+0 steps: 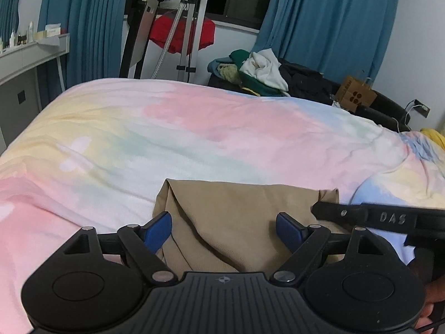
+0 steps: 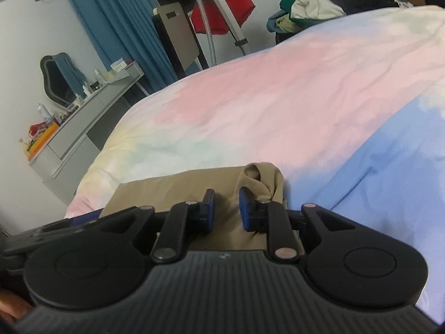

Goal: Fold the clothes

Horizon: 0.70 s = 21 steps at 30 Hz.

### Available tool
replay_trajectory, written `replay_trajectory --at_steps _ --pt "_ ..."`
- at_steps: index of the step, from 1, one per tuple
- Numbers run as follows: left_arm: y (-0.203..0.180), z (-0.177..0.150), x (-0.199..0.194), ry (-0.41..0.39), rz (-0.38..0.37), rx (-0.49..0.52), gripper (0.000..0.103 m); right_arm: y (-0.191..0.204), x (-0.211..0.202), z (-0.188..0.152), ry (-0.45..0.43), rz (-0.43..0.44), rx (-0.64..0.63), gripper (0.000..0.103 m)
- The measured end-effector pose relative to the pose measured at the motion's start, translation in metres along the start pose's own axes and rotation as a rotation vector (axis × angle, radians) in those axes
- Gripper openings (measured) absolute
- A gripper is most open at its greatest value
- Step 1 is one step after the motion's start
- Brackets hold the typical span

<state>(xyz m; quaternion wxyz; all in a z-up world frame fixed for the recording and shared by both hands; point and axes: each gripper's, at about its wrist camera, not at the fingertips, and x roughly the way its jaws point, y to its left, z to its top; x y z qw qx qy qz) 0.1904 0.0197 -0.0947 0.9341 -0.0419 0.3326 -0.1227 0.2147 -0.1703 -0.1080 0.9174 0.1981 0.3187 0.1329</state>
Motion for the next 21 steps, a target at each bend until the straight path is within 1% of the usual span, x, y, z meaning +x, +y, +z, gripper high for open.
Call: replay_trajectory --at_steps 5,8,10,13,17,21 --pt "-0.01 -0.001 -0.029 -0.039 -0.006 0.023 0.083 0.012 -0.035 -0.004 -0.053 0.006 -0.023 0.022" --pt "-0.015 -0.006 -0.047 -0.05 -0.013 0.007 0.083 0.023 -0.057 -0.009 -0.074 0.009 -0.051 0.022" --pt "-0.019 -0.009 -0.058 -0.051 -0.015 0.011 0.083 0.027 -0.068 -0.016 -0.066 0.004 -0.066 0.022" --pt "-0.025 -0.017 -0.07 -0.051 0.0 0.048 0.083 0.032 -0.076 -0.027 -0.044 -0.018 -0.092 0.022" --pt "-0.03 -0.026 -0.069 -0.028 0.005 0.084 0.084 0.034 -0.08 -0.035 -0.045 -0.04 -0.108 0.022" --pt "-0.03 -0.032 -0.058 0.0 0.008 0.103 0.086 0.031 -0.067 -0.039 -0.018 -0.053 -0.123 0.022"
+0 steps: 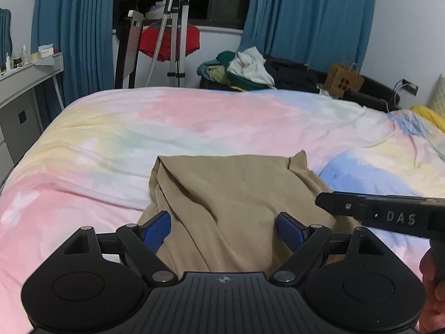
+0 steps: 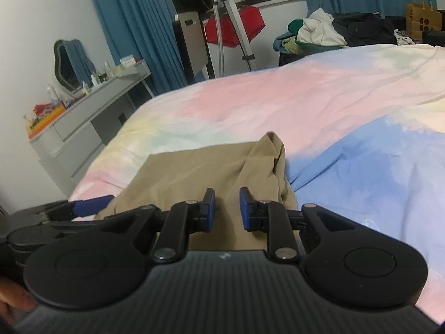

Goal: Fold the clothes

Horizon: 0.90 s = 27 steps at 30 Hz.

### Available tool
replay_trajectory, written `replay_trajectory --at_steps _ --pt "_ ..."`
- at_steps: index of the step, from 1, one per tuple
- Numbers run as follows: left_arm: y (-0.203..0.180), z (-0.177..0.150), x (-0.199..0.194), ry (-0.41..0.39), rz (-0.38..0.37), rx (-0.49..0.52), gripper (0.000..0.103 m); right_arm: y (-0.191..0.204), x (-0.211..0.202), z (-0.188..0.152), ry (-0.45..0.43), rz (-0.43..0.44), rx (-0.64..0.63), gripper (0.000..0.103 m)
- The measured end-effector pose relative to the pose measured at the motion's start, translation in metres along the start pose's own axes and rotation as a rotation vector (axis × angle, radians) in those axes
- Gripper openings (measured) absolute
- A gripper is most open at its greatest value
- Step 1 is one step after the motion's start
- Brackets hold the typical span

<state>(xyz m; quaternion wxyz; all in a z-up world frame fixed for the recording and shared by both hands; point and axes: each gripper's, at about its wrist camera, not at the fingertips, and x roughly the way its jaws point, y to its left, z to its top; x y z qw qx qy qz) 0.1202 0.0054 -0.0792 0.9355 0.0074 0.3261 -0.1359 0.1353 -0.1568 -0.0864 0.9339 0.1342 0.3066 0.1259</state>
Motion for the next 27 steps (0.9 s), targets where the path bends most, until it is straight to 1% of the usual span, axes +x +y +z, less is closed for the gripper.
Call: replay_trajectory --at_steps 4,7,9,12,14,16,18,19,21,23,25,27 --pt "-0.002 -0.003 0.011 0.029 0.001 0.015 0.088 -0.007 0.013 -0.004 0.04 0.004 0.015 0.022" --pt "-0.002 -0.004 0.015 0.031 0.007 0.028 0.09 -0.009 0.015 -0.004 0.045 0.01 0.024 0.022" --pt "-0.001 -0.003 0.015 0.035 0.005 0.018 0.09 -0.01 0.014 -0.004 0.044 0.015 0.03 0.022" --pt "0.001 0.001 0.012 0.063 0.012 -0.008 0.09 -0.013 0.013 -0.004 0.043 0.026 0.051 0.022" --pt "0.004 0.006 0.001 0.093 0.015 -0.062 0.09 -0.013 0.011 -0.004 0.041 0.03 0.07 0.022" --pt "0.014 0.013 -0.019 0.104 -0.03 -0.163 0.09 -0.014 0.009 -0.003 0.037 0.032 0.088 0.022" --pt "0.028 0.014 -0.034 0.112 -0.124 -0.291 0.094 -0.014 0.007 -0.002 0.03 0.033 0.109 0.022" --pt "0.038 0.013 -0.037 0.132 -0.183 -0.373 0.095 -0.015 0.006 -0.001 0.026 0.037 0.127 0.023" --pt "0.061 0.002 -0.032 0.211 -0.297 -0.583 0.095 -0.02 0.002 0.002 0.009 0.054 0.171 0.024" --pt "0.078 -0.013 -0.021 0.28 -0.364 -0.765 0.095 -0.025 -0.006 0.007 -0.019 0.081 0.221 0.024" --pt "0.087 -0.025 -0.005 0.335 -0.373 -0.854 0.095 -0.03 -0.012 0.011 -0.041 0.116 0.278 0.024" --pt "0.092 -0.036 0.006 0.302 -0.356 -0.908 0.094 -0.035 -0.016 0.013 -0.044 0.162 0.345 0.024"
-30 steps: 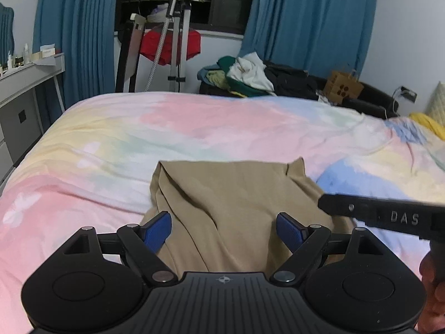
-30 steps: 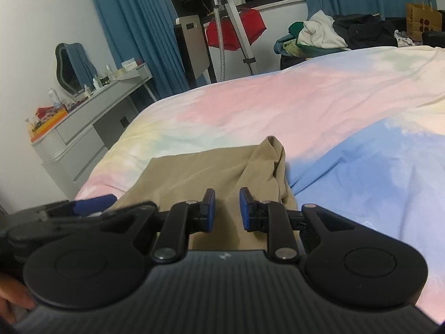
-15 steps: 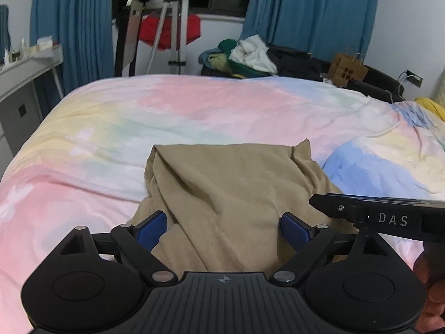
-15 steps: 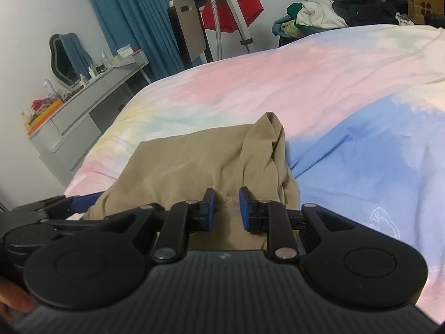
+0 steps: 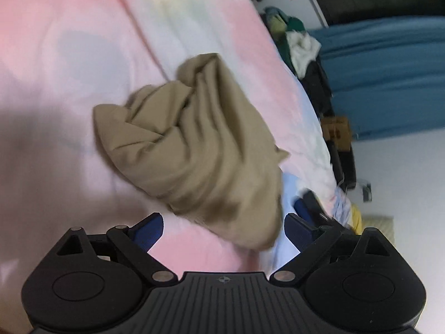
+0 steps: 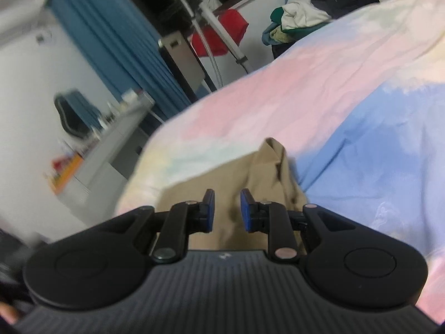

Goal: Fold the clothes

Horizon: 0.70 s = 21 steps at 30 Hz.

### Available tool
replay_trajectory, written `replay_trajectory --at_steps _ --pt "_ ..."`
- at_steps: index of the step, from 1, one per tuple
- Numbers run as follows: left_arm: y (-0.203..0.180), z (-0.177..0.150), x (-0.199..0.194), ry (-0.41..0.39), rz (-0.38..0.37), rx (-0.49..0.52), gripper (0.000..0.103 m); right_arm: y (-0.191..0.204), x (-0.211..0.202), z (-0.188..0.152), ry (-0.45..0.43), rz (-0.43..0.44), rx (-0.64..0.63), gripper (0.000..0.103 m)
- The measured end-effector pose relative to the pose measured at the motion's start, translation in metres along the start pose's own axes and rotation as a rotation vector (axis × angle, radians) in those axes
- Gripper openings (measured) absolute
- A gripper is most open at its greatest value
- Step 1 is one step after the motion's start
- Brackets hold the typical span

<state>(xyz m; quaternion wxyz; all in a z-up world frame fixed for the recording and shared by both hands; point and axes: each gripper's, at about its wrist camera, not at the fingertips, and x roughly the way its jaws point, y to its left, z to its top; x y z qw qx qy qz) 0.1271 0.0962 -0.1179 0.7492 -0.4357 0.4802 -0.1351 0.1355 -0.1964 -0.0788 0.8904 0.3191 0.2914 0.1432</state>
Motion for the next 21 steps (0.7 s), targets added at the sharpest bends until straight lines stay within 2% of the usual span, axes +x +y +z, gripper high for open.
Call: replay_trajectory --at_steps 3,5,8,9,11,12,14,16,18,21 --pt "0.019 0.003 0.014 -0.074 0.004 -0.057 0.092 -0.009 0.001 -0.001 0.072 0.125 0.184 0.024" --pt "0.021 0.007 0.015 -0.116 -0.027 -0.074 0.09 -0.015 0.006 -0.008 0.141 0.226 0.32 0.025" --pt "0.022 0.013 0.013 -0.168 -0.082 -0.089 0.089 -0.02 0.019 -0.024 0.241 0.295 0.46 0.035" --pt "0.02 0.014 0.01 -0.174 -0.114 -0.083 0.091 -0.021 0.023 -0.029 0.271 0.304 0.491 0.038" --pt "0.018 0.018 0.006 -0.184 -0.172 -0.085 0.092 -0.024 0.031 -0.039 0.317 0.32 0.553 0.051" --pt "0.017 0.02 0.004 -0.189 -0.202 -0.091 0.093 -0.026 0.035 -0.043 0.327 0.324 0.583 0.057" --pt "0.018 0.023 0.003 -0.191 -0.266 -0.106 0.094 -0.033 0.041 -0.05 0.338 0.322 0.647 0.076" --pt "0.02 0.027 0.002 -0.191 -0.327 -0.12 0.094 -0.042 0.044 -0.054 0.329 0.311 0.715 0.083" --pt "0.022 0.03 0.001 -0.193 -0.376 -0.129 0.094 -0.051 0.047 -0.056 0.305 0.301 0.769 0.083" --pt "0.02 0.031 0.003 -0.194 -0.368 -0.127 0.095 -0.066 0.051 -0.057 0.269 0.259 0.83 0.083"
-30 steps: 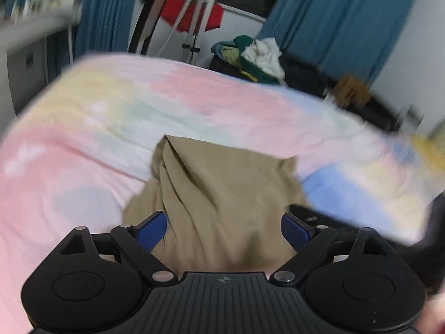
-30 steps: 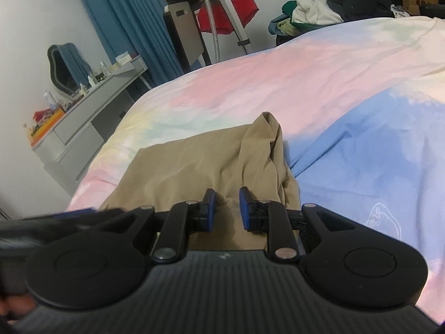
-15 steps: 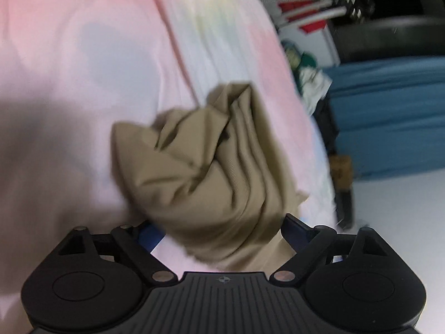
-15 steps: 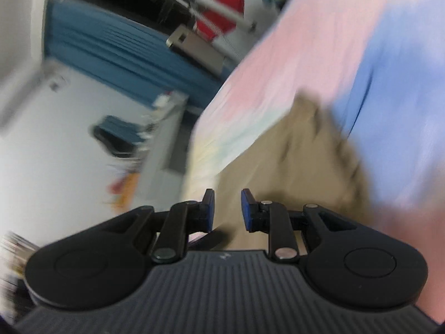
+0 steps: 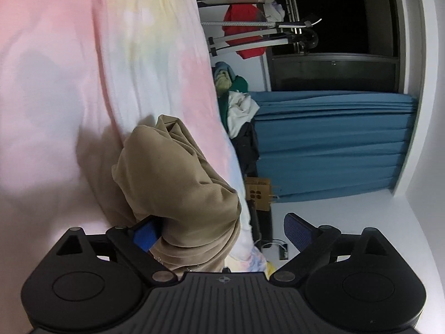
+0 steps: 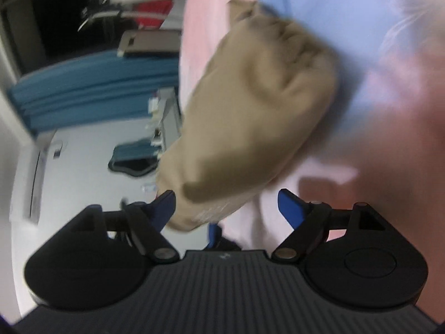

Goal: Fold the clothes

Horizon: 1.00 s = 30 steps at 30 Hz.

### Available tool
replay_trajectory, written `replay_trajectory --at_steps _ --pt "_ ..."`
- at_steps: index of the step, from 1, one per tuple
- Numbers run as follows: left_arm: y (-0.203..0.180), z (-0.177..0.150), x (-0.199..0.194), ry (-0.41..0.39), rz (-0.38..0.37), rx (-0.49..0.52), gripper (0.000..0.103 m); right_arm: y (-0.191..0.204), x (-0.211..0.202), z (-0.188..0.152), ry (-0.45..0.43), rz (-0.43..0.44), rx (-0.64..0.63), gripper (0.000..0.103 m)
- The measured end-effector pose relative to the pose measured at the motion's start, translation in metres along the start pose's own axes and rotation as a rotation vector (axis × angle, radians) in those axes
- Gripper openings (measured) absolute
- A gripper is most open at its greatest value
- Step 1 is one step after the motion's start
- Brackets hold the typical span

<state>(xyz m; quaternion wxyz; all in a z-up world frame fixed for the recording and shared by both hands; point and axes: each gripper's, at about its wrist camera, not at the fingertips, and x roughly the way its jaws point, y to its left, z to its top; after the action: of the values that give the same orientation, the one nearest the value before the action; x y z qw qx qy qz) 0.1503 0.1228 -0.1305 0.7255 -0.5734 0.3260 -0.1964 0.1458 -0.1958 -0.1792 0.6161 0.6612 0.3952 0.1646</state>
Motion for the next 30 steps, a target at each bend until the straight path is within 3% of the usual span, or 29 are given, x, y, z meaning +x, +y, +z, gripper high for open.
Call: replay_trajectory --at_steps 4,7,9,11,13,16,20,26,30 --pt "0.004 -0.004 0.003 0.012 0.072 -0.004 0.096 -0.008 -0.011 0.018 -0.101 0.016 0.043 0.083" --pt "0.019 -0.004 0.007 0.042 0.157 -0.06 0.096 -0.007 -0.007 0.019 -0.117 -0.001 0.011 0.083" --pt "0.03 -0.001 0.013 0.049 0.186 -0.098 0.091 -0.002 -0.003 0.017 -0.125 -0.029 -0.039 0.08" --pt "0.04 0.003 0.017 0.042 0.197 -0.137 0.086 0.004 -0.003 0.014 -0.135 -0.056 -0.095 0.07" --pt "0.042 0.006 0.018 0.04 0.184 -0.142 0.083 0.009 -0.003 0.015 -0.142 -0.065 -0.127 0.065" --pt "0.04 0.008 0.02 0.031 0.174 -0.125 0.071 0.015 -0.007 0.019 -0.152 -0.072 -0.173 0.055" --pt "0.032 0.008 0.015 0.015 0.162 -0.068 0.056 0.031 -0.012 0.019 -0.167 -0.042 -0.246 0.05" --pt "-0.002 0.006 0.021 0.007 0.061 -0.064 0.052 0.067 -0.042 0.025 -0.192 0.086 -0.289 0.049" --pt "-0.054 -0.004 0.057 0.025 0.017 0.009 0.052 0.09 -0.079 0.041 -0.258 0.153 -0.312 0.049"
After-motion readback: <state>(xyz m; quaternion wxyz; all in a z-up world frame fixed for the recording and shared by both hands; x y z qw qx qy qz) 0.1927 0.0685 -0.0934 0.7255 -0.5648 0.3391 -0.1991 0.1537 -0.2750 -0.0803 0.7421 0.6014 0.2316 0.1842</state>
